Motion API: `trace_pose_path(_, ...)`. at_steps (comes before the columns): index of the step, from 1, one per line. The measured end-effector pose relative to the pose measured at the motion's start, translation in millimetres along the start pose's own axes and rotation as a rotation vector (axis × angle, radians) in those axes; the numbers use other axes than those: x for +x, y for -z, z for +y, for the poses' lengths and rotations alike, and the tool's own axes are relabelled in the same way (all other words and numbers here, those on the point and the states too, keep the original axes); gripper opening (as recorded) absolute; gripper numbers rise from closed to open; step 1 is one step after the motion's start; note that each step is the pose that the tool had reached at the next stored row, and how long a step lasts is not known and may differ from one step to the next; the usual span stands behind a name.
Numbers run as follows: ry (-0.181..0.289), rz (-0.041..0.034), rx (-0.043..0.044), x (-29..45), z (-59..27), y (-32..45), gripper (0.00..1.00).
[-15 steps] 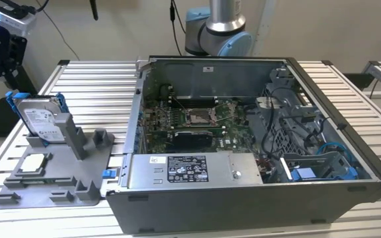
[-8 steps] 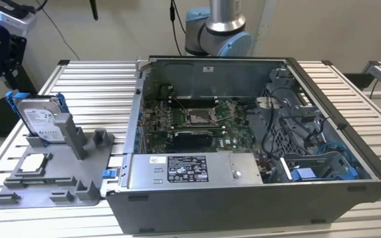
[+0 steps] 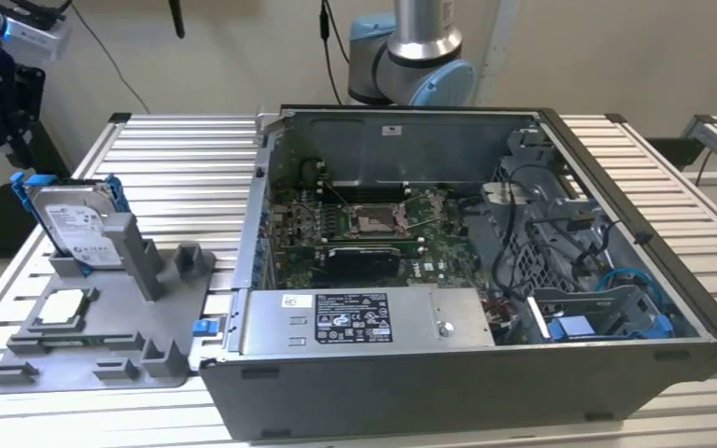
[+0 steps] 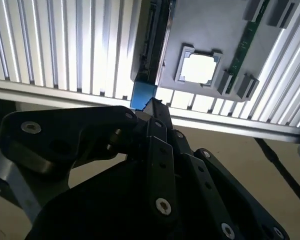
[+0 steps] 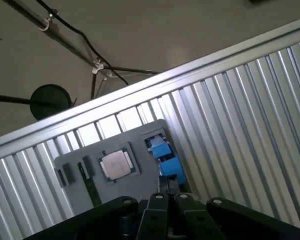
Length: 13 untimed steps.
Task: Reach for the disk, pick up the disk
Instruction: 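Pick up the disk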
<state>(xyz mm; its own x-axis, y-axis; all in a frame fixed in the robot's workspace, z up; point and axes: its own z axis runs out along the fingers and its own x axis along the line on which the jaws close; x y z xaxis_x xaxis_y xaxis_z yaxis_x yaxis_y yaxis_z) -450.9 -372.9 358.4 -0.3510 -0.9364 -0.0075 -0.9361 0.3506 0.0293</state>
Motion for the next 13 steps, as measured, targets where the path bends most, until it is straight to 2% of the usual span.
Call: trace_pose_path(13,0.236,0.007,-0.0018,0.0,0.0,0.0,0.0)
